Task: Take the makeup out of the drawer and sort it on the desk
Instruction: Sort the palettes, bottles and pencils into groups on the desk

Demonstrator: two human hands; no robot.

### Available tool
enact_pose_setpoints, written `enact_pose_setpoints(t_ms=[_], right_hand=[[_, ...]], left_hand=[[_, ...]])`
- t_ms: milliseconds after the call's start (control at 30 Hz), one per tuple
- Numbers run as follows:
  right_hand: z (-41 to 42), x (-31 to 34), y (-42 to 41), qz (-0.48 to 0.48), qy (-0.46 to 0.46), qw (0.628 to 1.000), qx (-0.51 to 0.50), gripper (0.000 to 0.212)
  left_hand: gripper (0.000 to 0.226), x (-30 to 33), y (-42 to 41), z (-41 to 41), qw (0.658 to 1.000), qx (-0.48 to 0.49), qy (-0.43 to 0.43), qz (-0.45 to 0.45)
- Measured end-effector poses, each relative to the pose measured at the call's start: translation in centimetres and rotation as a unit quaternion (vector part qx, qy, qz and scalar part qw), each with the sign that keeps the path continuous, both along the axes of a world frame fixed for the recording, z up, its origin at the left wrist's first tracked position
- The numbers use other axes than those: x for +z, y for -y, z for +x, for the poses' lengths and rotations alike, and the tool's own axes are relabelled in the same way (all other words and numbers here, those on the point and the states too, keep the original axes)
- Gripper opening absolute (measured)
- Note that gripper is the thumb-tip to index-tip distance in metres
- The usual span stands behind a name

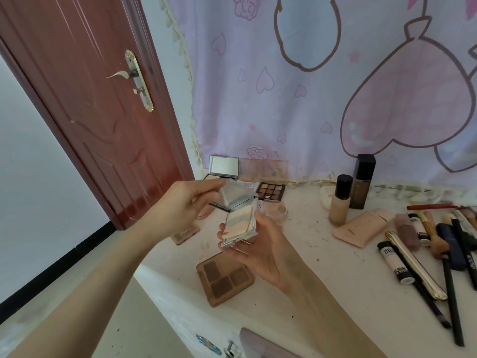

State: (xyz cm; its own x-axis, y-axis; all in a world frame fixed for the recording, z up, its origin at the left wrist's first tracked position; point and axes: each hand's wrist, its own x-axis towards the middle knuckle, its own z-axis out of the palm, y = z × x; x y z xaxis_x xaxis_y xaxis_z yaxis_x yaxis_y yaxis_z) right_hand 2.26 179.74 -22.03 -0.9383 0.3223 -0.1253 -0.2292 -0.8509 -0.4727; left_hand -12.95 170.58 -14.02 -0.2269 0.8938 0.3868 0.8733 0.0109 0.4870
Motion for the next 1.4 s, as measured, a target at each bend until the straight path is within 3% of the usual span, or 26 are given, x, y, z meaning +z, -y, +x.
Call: enact_pose_setpoints(t_ms=[233, 467, 600, 700, 767, 900, 1200, 1300, 1400], right_hand=[[-0.4, 0.0, 0.1, -0.007, 0.02, 1.0, 0.018, 0.043], [-2.0, 1.1, -1.9, 0.058, 0.072, 0.996, -0.01, 0.024], [-3.6, 1.9, -3.1, 0.055, 0.103, 0.992, -0.055, 0.026], [-4.9, 2.3, -4.2, 0.028, 0.121, 0.987, -0.104, 0.022], [-5.9, 2.5, -4.9, 0.018, 0.138, 0.982, -0.124, 0.02], [-8.4, 2.4, -5.8, 0.034, 0.161, 0.976, -0.14, 0.018], [-12.7, 2.6, -7.1, 0.106, 0.166, 0.969, -0.15, 0.022], [-13.2, 2.3, -7.0, 0.096, 0.175, 0.968, -0.153, 0.021], [-13.6, 2.1, -6.9, 0.104, 0.187, 0.964, -0.157, 0.028]], left_hand=[[0.029, 0.1, -2.3, -1.9, 0.999, 0.026, 0.024, -0.012], [0.026, 0.8, -5.0, -3.5, 0.997, 0.044, 0.053, -0.035], [0.03, -0.6, -5.6, -6.0, 0.989, 0.122, 0.082, -0.026], [0.038, -5.4, -4.7, -8.5, 0.974, 0.181, 0.011, -0.133], [0.058, -8.6, -4.1, -9.1, 0.961, 0.171, -0.049, -0.212], [0.078, -10.3, -4.0, -9.0, 0.956, 0.179, -0.106, -0.206], [0.066, -11.7, -2.9, -4.7, 0.964, 0.127, -0.113, -0.202], [0.045, -11.4, -3.1, -3.5, 0.971, 0.088, -0.067, -0.211], [0.042, -10.2, -2.7, -3.4, 0.978, 0.061, -0.019, -0.198]])
